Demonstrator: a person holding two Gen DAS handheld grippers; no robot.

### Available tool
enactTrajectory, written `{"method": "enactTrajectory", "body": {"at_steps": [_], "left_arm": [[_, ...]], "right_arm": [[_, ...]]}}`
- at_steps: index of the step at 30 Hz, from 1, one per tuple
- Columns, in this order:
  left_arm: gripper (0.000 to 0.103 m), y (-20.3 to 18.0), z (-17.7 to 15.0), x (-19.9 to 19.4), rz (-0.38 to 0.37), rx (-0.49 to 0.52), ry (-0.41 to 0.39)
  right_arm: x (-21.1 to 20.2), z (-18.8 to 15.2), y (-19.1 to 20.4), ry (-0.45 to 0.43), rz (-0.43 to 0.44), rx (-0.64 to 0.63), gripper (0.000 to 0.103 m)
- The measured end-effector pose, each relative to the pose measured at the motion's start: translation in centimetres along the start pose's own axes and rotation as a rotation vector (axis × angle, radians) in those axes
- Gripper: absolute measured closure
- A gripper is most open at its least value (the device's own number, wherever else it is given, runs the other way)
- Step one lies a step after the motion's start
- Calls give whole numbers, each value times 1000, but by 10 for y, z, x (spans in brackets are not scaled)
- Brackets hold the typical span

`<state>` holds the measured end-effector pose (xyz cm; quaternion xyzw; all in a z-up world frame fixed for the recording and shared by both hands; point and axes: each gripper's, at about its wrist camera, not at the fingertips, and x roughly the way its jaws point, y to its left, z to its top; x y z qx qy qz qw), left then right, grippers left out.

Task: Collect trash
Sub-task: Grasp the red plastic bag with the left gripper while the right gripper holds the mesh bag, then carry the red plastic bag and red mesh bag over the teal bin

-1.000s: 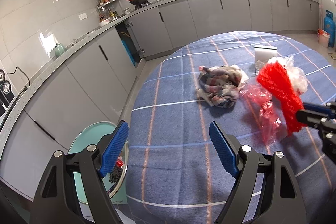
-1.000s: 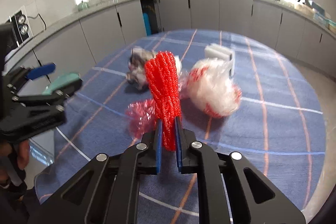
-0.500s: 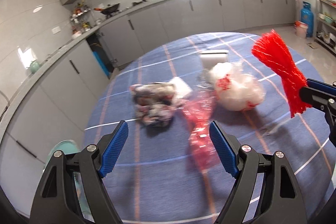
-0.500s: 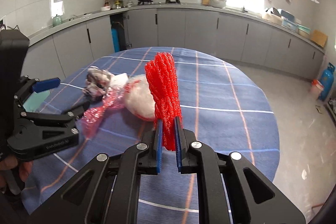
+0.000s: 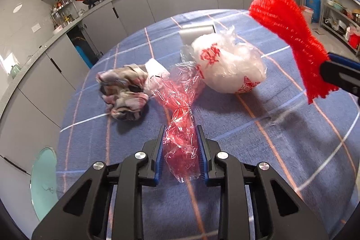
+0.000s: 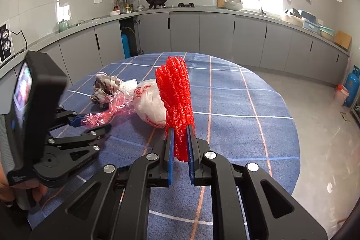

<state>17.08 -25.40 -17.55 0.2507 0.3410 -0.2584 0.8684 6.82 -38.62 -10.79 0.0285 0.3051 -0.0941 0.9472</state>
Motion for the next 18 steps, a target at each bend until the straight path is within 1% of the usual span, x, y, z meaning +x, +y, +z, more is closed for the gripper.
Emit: {"method": "enactTrajectory", "body": {"at_steps": [3, 8, 10, 18], "left_arm": [[78, 7, -4, -18, 8, -16, -31], [78, 26, -15, -48, 53, -38, -75], [78, 35, -20, -58, 63, -57, -85], [78, 57, -36, -89, 97, -79, -121]], "right_arm": [[-7, 1, 0, -16, 5, -2, 92], [-15, 3, 4, -46, 28, -1, 92], [-16, 4, 5, -55, 43, -1, 92], [-11, 16, 24, -69, 85, -7, 92]]}}
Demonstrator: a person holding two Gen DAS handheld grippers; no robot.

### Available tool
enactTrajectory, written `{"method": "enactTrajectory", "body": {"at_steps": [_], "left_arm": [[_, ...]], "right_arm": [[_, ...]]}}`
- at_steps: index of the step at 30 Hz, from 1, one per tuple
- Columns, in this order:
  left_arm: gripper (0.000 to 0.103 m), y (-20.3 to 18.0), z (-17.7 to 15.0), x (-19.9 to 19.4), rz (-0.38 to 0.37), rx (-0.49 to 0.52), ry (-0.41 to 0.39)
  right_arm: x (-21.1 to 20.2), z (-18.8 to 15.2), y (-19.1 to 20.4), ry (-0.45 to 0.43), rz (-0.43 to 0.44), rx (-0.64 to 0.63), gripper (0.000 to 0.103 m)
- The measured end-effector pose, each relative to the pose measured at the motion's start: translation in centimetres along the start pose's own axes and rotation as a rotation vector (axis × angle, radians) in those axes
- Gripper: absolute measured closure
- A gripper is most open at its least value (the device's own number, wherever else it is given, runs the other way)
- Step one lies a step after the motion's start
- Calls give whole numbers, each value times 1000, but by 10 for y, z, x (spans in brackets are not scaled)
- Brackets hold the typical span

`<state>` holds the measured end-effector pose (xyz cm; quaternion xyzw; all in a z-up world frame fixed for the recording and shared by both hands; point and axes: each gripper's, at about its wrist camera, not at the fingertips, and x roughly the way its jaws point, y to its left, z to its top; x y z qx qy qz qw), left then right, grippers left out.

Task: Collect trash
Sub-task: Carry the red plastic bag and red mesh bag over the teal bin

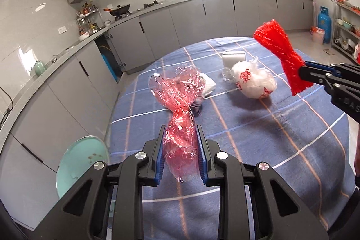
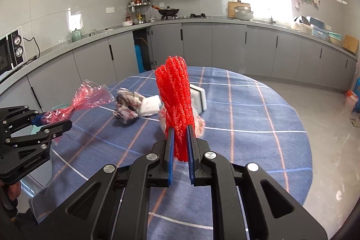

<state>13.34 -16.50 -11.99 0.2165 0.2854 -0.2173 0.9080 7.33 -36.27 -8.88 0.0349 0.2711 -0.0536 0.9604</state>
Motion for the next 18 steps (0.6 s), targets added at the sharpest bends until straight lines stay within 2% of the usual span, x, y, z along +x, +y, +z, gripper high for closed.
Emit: {"method": "enactTrajectory", "body": {"at_steps": [3, 6, 18], "left_arm": [[78, 11, -1, -5, 20, -12, -9], [78, 23, -2, -7, 73, -28, -20], [78, 79, -16, -12, 174, -97, -3]], "right_arm": [[2, 4, 11, -7, 27, -7, 92], [4, 9, 23, -12, 53, -14, 92], [25, 27, 71, -20, 154, -54, 92]]}}
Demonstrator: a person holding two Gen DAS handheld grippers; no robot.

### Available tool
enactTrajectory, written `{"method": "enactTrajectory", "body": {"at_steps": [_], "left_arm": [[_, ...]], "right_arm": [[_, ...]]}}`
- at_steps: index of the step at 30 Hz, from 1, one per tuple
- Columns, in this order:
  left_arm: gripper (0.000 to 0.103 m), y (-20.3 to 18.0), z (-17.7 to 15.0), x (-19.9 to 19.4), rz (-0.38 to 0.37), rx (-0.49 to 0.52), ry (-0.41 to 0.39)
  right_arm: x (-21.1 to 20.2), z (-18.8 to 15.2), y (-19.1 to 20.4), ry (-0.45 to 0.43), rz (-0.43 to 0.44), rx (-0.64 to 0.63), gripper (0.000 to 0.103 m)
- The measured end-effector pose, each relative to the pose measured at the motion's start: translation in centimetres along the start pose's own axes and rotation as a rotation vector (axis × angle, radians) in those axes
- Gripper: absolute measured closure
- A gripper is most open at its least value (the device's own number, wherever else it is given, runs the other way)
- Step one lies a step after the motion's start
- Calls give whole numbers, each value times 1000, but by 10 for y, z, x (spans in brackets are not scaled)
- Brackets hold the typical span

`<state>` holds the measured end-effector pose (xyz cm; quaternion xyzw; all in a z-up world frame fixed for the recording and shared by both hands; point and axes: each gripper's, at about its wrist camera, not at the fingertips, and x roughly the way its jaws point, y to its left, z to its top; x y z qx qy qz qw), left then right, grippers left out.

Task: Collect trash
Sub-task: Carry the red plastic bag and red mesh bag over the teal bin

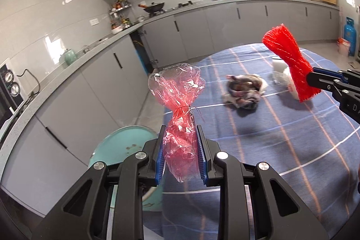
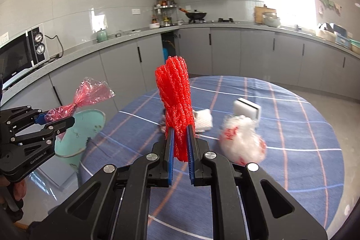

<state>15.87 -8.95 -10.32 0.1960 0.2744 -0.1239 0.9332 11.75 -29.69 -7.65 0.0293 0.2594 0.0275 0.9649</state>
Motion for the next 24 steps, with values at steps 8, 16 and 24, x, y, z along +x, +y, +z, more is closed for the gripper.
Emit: {"method": "enactTrajectory", "body": {"at_steps": [8, 16, 24], "left_arm": [[78, 34, -4, 1, 57, -44, 1], [78, 62, -9, 3, 101, -71, 6], [78, 84, -14, 6, 135, -103, 12]], "right_arm": [[12, 16, 21, -5, 39, -31, 92], [27, 23, 39, 6, 65, -55, 92], [41, 30, 55, 11, 84, -85, 92]]}}
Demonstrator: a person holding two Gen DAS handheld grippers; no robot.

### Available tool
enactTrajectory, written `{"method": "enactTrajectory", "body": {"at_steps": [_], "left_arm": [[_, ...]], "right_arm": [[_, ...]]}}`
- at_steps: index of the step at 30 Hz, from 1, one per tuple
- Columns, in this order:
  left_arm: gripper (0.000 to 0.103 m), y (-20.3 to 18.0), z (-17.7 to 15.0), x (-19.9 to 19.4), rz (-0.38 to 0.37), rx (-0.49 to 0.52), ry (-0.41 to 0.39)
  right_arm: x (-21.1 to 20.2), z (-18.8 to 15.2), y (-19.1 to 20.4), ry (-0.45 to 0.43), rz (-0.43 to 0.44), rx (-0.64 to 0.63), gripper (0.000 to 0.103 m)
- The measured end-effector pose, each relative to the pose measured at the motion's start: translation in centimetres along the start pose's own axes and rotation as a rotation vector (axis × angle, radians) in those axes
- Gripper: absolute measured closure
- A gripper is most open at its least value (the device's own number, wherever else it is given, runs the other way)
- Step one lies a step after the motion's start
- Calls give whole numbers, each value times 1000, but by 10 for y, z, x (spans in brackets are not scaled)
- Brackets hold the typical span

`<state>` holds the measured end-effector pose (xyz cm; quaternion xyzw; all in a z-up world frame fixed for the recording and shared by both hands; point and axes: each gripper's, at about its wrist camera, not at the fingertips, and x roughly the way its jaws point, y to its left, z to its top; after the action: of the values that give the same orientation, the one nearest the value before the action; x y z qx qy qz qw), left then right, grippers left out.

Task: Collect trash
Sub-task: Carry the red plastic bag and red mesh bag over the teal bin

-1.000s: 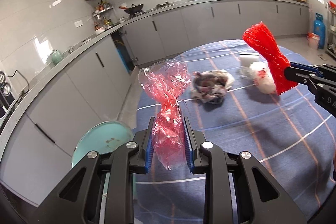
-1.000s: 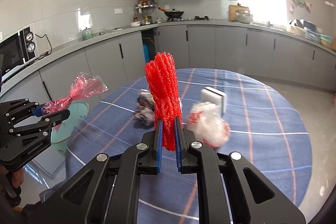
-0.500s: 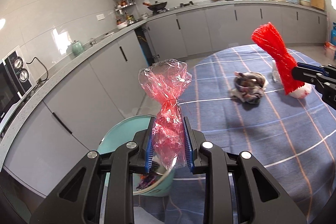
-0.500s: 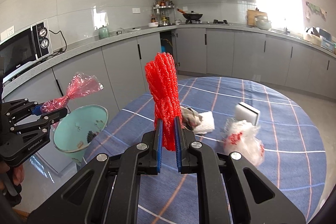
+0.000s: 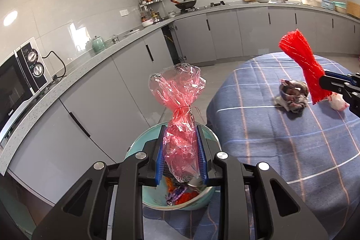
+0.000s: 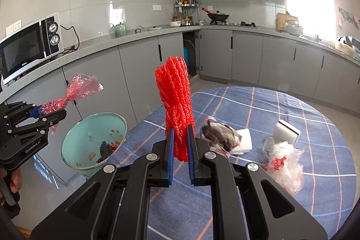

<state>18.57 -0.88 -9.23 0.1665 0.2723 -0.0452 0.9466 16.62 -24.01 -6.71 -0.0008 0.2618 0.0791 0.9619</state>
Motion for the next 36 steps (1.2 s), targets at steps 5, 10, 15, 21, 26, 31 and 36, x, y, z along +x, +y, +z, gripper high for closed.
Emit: {"method": "enactTrajectory", "body": {"at_steps": [5, 10, 15, 21, 26, 31, 36], "left_arm": [[78, 11, -1, 5, 15, -17, 2], [78, 19, -1, 13, 28, -37, 9], [78, 31, -2, 20, 38, -62, 17], [78, 46, -3, 26, 62, -93, 24], [78, 57, -3, 31, 78, -117, 28], [78, 64, -3, 30, 109, -118, 21], [78, 70, -3, 30, 127, -120, 15]], "right_arm": [[9, 5, 10, 0, 9, -14, 92], [17, 7, 16, 2, 13, -22, 92], [27, 9, 24, 9, 20, -31, 92], [38, 11, 34, 19, 32, -51, 92], [45, 16, 44, 21, 43, -65, 92], [55, 20, 54, 24, 53, -76, 92], [66, 22, 63, 31, 66, -86, 92]]}}
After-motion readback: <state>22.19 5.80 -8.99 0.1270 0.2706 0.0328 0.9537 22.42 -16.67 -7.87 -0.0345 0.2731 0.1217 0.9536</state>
